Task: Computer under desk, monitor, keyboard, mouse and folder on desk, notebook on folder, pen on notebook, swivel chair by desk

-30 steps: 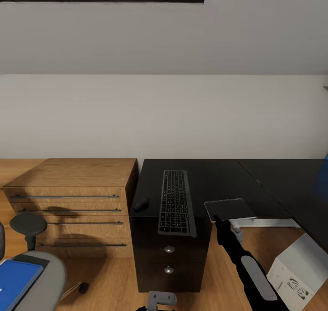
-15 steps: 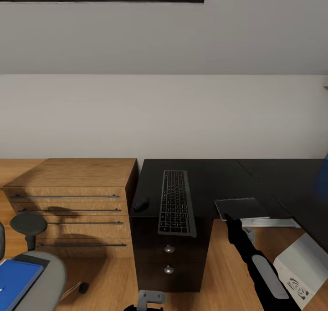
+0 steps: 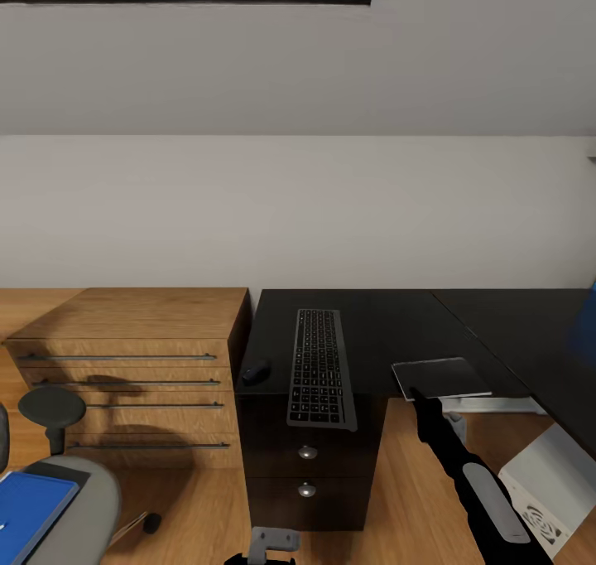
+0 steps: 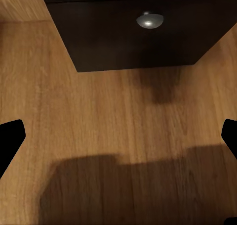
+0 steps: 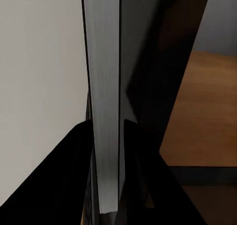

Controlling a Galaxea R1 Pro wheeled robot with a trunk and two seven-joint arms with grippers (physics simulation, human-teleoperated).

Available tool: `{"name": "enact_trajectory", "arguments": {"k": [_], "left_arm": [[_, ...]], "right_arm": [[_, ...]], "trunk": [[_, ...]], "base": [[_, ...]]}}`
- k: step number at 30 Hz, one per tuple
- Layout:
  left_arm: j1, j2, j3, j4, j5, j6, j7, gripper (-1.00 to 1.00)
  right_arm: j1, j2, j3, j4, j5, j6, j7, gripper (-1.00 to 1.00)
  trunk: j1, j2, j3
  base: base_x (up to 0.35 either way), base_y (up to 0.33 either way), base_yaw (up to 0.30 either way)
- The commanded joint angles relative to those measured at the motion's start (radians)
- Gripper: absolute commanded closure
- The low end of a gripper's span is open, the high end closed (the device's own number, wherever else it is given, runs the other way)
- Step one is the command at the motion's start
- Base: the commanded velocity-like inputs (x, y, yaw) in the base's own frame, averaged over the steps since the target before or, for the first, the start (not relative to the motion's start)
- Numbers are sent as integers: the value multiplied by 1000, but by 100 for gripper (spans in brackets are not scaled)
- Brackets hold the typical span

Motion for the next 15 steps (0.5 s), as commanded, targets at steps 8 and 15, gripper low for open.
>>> {"name": "enact_trajectory", "arguments": {"k": [8,15], "left_arm": [[0,0,-1,-2,11,1,9,-100],[0,0,-1,-1,11,1,9,-100]], "right_arm": [[-1,1,-2,1,-10,9,2,100],[-1,2,-2,2,-11,10,2,100]], "trunk": [[0,0,-1],[0,0,-1]], "base": [[81,60,0],[43,36,0]]}}
